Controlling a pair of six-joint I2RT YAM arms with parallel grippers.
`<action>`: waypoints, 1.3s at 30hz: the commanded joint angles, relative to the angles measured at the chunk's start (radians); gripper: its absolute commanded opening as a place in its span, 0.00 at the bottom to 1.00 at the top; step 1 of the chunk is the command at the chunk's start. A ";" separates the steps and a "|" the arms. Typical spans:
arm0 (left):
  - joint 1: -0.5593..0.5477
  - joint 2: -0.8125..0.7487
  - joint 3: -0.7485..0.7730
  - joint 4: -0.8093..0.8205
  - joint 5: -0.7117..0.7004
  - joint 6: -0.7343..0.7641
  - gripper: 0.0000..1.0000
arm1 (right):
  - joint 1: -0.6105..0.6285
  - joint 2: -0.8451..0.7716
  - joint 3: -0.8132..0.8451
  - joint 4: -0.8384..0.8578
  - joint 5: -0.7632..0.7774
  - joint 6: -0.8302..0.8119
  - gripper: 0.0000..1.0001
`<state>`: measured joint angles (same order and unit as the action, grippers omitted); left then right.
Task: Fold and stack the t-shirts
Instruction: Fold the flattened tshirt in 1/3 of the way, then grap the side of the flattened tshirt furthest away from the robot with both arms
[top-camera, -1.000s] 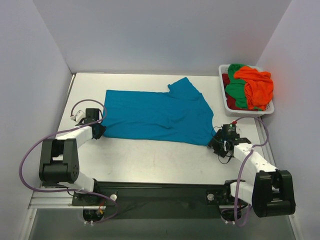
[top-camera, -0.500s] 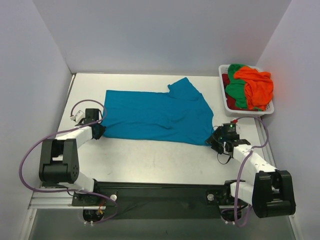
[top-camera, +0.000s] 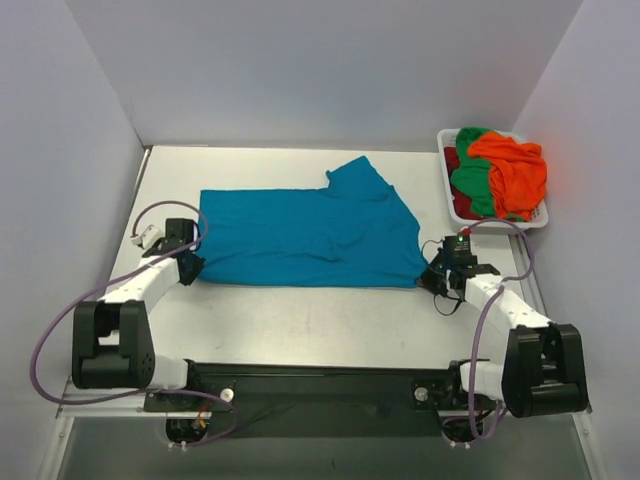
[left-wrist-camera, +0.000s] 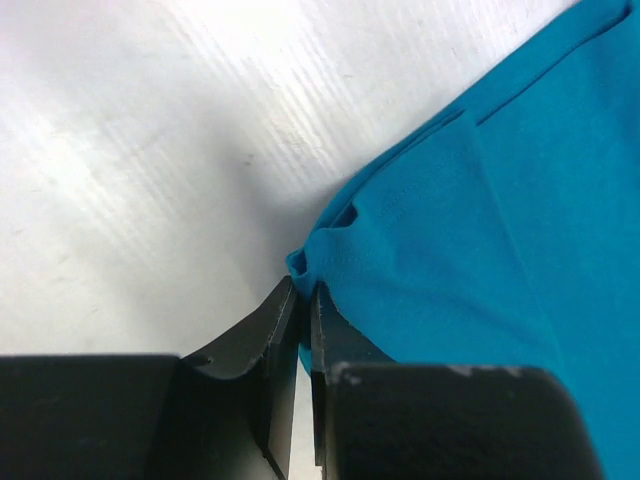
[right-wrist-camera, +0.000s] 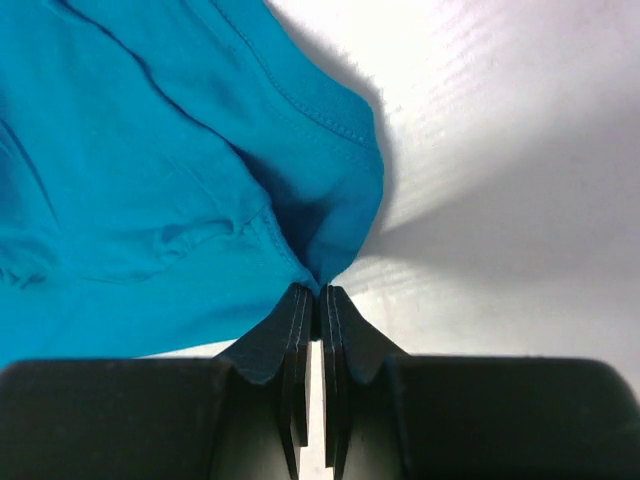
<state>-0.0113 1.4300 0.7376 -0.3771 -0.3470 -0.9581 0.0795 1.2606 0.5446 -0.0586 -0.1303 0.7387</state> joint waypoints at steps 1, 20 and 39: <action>0.034 -0.135 0.011 -0.143 -0.113 -0.011 0.00 | -0.010 -0.085 0.017 -0.141 -0.002 -0.028 0.00; 0.189 -0.457 -0.115 -0.378 -0.121 0.007 0.47 | -0.027 -0.659 -0.215 -0.481 -0.117 0.105 0.13; -0.047 0.145 0.540 -0.310 -0.224 0.174 0.65 | 0.233 0.267 0.699 -0.294 0.060 -0.395 0.57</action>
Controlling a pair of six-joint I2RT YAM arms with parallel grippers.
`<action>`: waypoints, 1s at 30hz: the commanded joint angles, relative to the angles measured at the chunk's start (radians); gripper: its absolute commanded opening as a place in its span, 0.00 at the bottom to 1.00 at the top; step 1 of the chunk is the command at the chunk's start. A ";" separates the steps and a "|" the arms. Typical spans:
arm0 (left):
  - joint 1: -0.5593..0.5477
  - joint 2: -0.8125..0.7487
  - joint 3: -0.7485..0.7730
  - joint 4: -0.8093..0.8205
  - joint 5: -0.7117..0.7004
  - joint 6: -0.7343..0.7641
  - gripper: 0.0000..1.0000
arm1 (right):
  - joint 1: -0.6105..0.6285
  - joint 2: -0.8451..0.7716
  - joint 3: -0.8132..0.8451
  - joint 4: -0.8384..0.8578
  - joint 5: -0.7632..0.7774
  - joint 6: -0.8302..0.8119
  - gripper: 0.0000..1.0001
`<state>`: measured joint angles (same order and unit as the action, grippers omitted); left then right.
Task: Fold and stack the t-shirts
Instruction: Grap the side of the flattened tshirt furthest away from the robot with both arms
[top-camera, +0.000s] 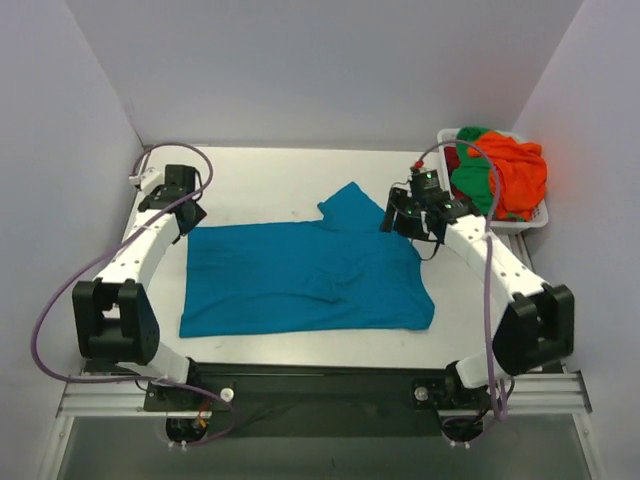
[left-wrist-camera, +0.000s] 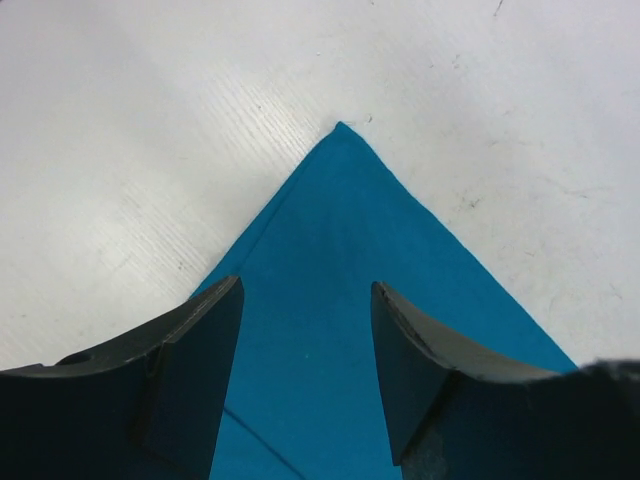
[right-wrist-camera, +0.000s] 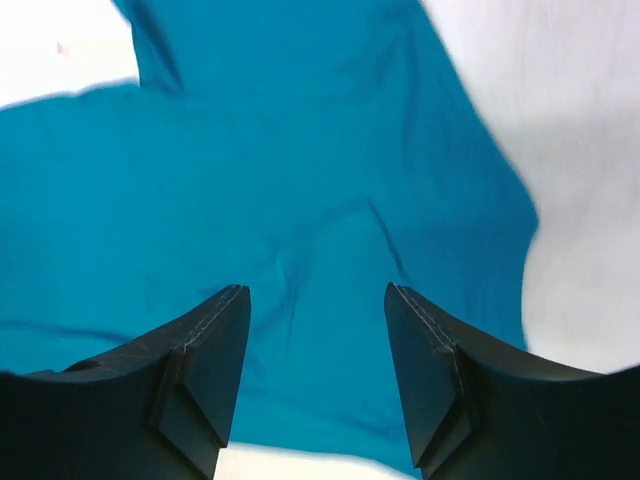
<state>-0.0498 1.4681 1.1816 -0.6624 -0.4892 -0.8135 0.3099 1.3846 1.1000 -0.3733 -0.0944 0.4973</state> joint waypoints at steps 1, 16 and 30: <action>-0.009 0.177 0.120 -0.028 -0.095 0.034 0.63 | 0.000 0.245 0.200 0.030 0.013 -0.176 0.56; -0.005 0.535 0.377 -0.077 -0.172 0.126 0.57 | 0.000 0.965 0.983 -0.016 -0.076 -0.375 0.53; 0.010 0.649 0.463 -0.103 -0.129 0.146 0.57 | -0.014 1.059 1.054 -0.039 -0.077 -0.325 0.52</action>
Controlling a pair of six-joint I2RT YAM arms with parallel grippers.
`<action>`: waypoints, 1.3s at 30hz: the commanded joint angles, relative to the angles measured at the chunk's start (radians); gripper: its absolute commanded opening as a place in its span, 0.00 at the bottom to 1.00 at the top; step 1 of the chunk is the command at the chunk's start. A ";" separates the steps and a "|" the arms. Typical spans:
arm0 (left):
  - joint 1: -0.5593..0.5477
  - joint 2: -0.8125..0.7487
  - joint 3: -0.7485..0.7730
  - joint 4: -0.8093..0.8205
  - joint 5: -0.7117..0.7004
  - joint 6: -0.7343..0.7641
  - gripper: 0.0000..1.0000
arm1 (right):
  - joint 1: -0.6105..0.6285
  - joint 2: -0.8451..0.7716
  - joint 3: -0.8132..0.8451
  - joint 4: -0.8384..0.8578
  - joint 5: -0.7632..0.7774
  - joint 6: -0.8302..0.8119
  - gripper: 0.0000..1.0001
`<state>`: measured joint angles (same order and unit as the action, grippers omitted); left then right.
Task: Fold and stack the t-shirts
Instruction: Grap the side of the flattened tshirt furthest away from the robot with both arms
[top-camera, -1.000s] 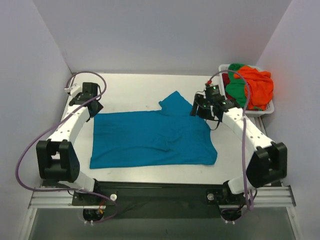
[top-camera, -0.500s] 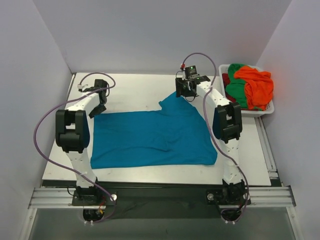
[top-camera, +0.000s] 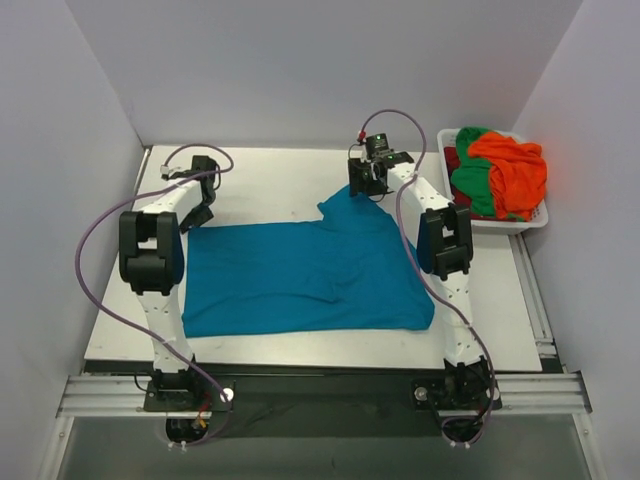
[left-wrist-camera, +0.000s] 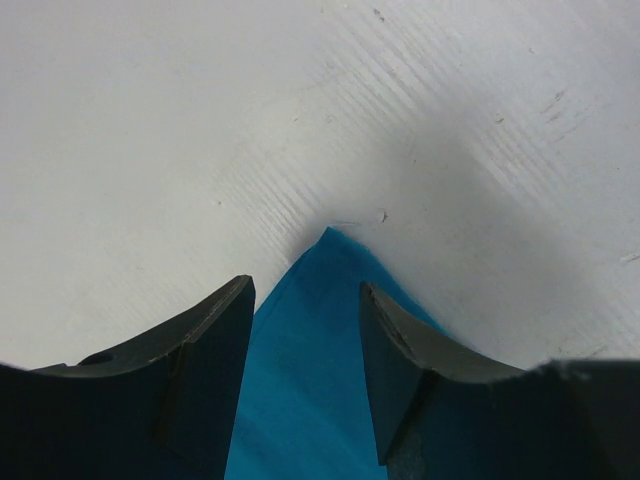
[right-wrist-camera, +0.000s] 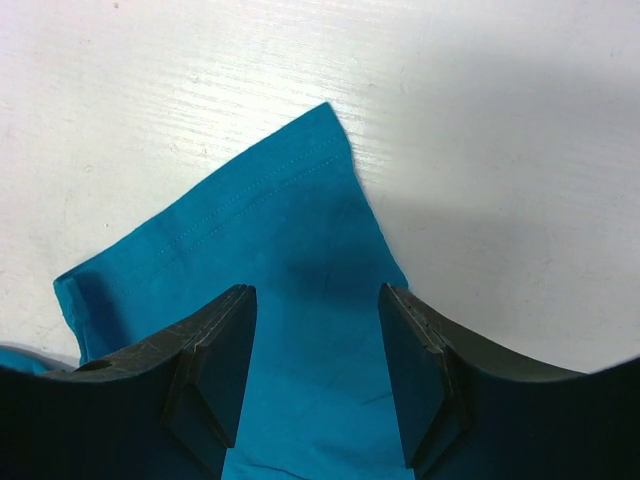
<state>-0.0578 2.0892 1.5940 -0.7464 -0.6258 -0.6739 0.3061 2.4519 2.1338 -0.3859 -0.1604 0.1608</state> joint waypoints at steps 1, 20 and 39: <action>0.019 0.046 0.058 -0.019 0.021 0.008 0.57 | -0.009 -0.007 0.015 -0.025 -0.010 0.011 0.52; 0.026 0.108 0.093 0.007 0.093 0.023 0.29 | -0.029 0.038 0.032 -0.053 0.031 0.083 0.53; 0.049 0.060 0.032 0.088 0.192 0.045 0.04 | 0.007 0.133 0.146 -0.226 0.136 0.217 0.22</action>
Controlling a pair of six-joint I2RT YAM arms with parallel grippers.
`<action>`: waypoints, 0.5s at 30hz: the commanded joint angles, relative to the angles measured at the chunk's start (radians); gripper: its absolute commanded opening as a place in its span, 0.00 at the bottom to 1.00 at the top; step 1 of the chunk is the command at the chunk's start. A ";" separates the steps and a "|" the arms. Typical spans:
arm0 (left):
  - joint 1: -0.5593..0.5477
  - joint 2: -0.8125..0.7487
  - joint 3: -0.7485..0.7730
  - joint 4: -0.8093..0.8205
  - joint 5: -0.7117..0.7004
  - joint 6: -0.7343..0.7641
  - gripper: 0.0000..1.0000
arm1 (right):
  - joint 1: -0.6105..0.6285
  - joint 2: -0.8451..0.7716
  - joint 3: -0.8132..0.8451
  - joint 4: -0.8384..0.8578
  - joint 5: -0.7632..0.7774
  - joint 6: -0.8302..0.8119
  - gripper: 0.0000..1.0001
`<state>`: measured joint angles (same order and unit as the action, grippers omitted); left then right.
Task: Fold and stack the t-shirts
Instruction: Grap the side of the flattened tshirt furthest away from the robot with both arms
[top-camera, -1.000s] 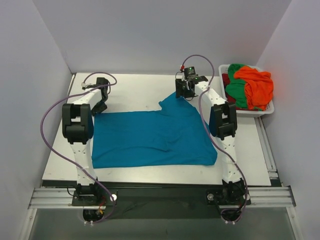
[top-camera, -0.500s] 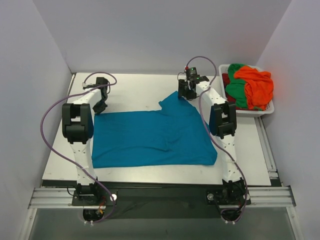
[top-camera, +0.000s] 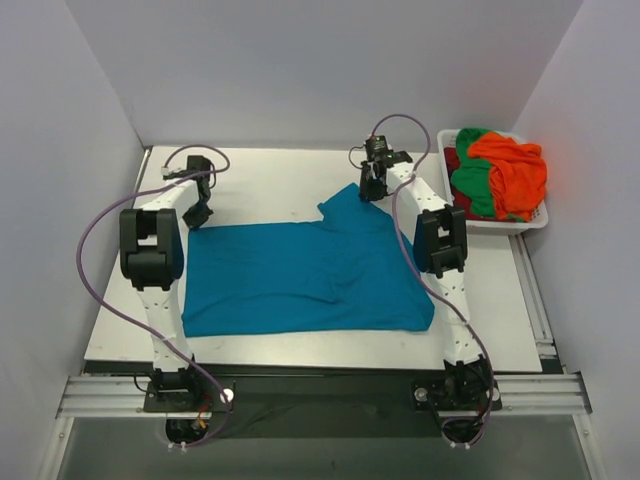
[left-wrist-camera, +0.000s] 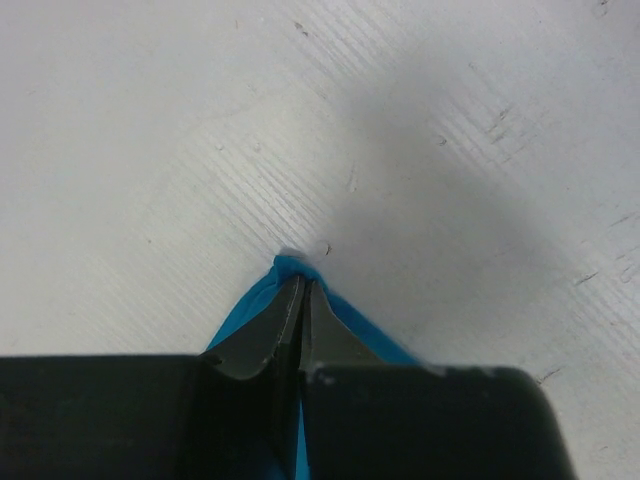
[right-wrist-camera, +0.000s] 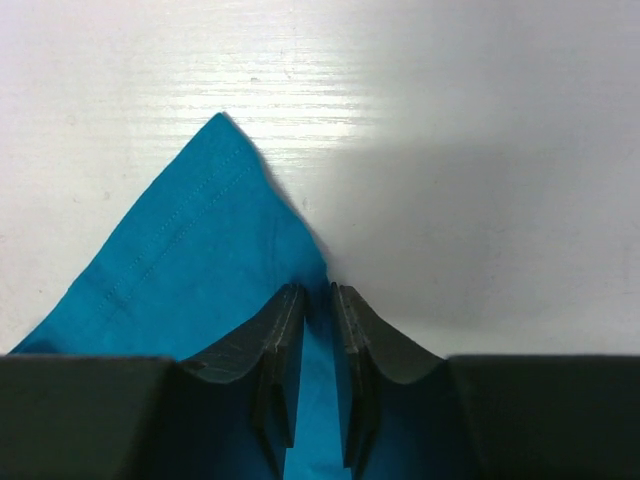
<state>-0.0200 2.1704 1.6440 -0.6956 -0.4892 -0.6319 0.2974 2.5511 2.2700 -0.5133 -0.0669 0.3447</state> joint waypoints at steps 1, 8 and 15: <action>0.011 -0.023 -0.021 0.042 0.058 0.005 0.03 | 0.014 0.028 0.002 -0.099 0.052 0.036 0.19; 0.015 -0.035 -0.027 0.093 0.110 0.020 0.00 | -0.001 -0.012 -0.020 -0.094 0.173 0.028 0.00; 0.015 -0.034 0.016 0.163 0.170 0.044 0.00 | -0.044 -0.109 -0.041 -0.024 0.205 -0.016 0.00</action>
<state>-0.0071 2.1578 1.6287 -0.6060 -0.3901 -0.6060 0.2935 2.5328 2.2459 -0.5247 0.0608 0.3576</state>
